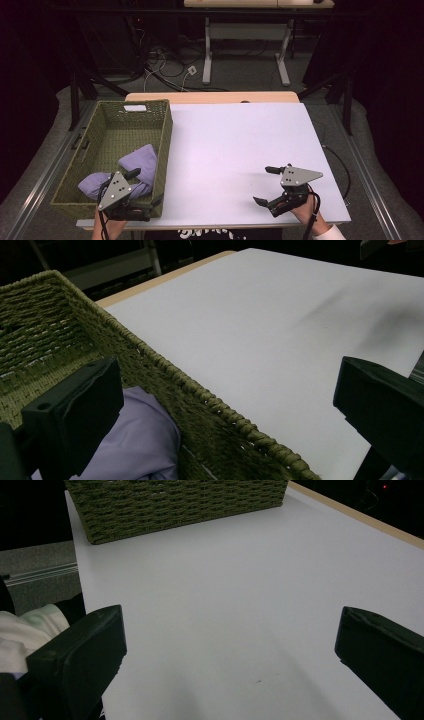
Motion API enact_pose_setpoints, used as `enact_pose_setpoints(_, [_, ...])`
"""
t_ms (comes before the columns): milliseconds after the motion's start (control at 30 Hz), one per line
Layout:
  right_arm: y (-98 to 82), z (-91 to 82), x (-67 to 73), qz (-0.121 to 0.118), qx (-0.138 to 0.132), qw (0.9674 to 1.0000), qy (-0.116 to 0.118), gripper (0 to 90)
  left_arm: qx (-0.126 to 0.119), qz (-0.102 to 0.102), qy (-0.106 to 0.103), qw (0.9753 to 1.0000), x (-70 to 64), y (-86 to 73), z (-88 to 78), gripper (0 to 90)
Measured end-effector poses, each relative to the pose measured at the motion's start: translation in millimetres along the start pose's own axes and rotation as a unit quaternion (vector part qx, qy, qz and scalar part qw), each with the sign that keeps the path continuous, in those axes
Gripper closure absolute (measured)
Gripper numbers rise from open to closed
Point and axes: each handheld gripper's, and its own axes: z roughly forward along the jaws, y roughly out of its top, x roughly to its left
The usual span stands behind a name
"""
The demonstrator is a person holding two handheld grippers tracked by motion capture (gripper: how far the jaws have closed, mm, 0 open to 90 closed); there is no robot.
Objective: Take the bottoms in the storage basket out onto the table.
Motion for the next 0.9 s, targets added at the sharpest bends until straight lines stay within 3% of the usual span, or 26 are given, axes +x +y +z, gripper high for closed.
enact_pose_setpoints(900, [-0.8,3.5,2.5,-0.007,0.002,1.0,0.004,0.0,0.013,-0.005,0.004,0.9999,10.3,4.9,-6.8,0.0])
